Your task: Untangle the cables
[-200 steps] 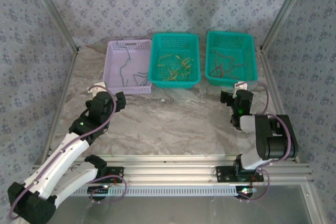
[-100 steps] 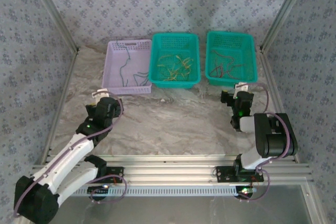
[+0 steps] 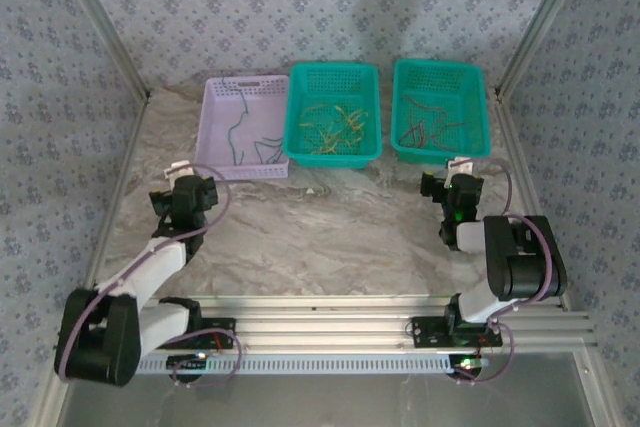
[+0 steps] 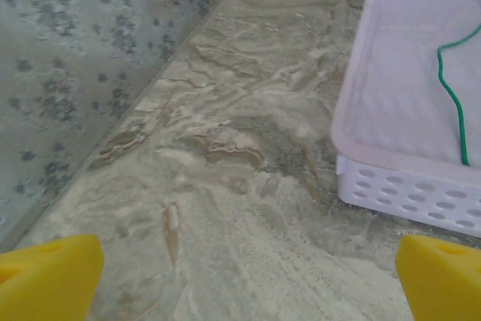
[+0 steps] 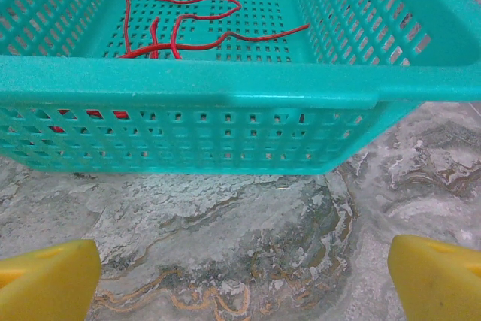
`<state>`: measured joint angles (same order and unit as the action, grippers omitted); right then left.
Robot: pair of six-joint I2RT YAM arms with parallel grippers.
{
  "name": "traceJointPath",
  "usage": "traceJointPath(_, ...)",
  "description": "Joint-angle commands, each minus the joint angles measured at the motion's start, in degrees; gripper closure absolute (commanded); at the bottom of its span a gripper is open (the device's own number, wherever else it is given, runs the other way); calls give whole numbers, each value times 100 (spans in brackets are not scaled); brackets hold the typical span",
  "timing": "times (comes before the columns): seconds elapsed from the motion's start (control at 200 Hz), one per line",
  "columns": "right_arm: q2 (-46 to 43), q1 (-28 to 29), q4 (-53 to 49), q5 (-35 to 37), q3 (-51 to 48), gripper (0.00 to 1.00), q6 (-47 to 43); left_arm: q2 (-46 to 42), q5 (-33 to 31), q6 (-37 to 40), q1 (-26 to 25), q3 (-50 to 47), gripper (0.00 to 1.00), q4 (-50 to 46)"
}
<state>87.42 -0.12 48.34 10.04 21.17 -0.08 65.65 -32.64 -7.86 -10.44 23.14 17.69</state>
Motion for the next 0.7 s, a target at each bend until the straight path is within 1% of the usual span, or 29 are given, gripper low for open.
traceJointPath(0.0,21,12,167,76,-28,0,-1,728,318,582,121,-268,0,1718)
traceJointPath(0.025,21,8,167,73,-25,0,2,830,363,605,127,-239,0,1845)
traceJointPath(0.065,23,12,167,76,-26,0,-1,978,499,412,177,-186,0,2064)
traceJointPath(0.085,21,12,167,74,-25,0,-1,1095,623,469,211,-95,0,2018)
traceJointPath(0.14,21,12,167,77,-33,0,-1,1431,688,812,209,61,0,2239)
traceJointPath(0.205,21,12,174,77,-27,0,-1,1787,825,894,277,-40,0,2816)
traceJointPath(0.24,21,12,176,78,-29,0,-1,1903,938,816,383,-56,0,2970)
traceJointPath(0.3,21,12,174,85,-28,0,-1,1976,1545,468,787,-174,0,3081)
traceJointPath(0.34,21,12,181,86,-29,0,-2,2191,1531,354,901,-189,0,3334)
traceJointPath(0.375,21,12,176,89,-29,0,-10,2209,1734,381,946,-72,0,3108)
traceJointPath(0.615,21,22,194,112,-34,0,-10,2219,1717,404,919,-80,0,3144)
traceJointPath(0.695,17,-8,141,19,-9,0,7,2218,1720,412,922,-81,0,3145)
